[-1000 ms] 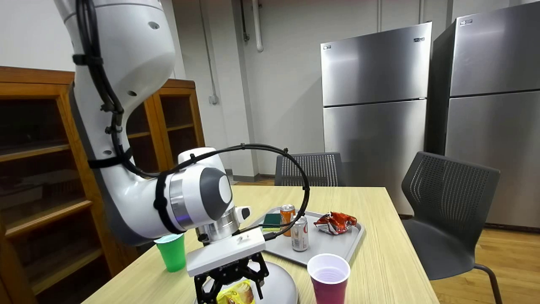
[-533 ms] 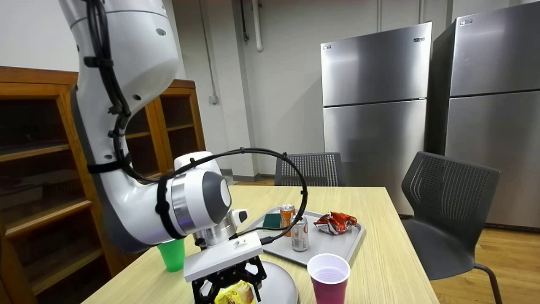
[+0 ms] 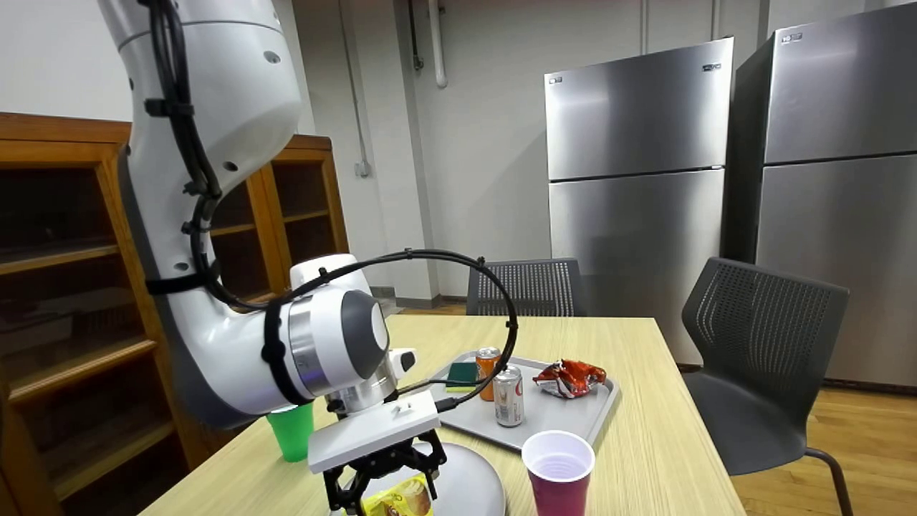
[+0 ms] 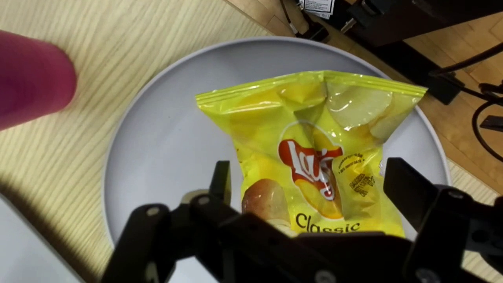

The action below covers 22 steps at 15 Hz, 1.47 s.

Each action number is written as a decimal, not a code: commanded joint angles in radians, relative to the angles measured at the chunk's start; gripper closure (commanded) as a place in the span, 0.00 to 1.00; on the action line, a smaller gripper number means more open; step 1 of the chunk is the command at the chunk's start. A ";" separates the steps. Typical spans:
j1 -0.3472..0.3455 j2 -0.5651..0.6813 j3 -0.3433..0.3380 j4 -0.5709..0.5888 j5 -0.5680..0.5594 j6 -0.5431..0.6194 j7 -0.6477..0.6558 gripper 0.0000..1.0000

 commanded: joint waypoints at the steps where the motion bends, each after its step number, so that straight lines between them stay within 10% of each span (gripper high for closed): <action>1: 0.007 0.003 0.011 0.000 0.003 0.023 0.030 0.00; 3: 0.010 0.002 0.008 0.000 0.002 0.023 0.030 0.00; 4: 0.011 0.001 0.006 0.000 0.000 0.023 0.031 0.25; 14: 0.006 -0.007 0.015 0.000 0.016 0.011 0.025 0.97; 22: -0.003 -0.096 0.095 -0.014 0.145 -0.030 0.004 1.00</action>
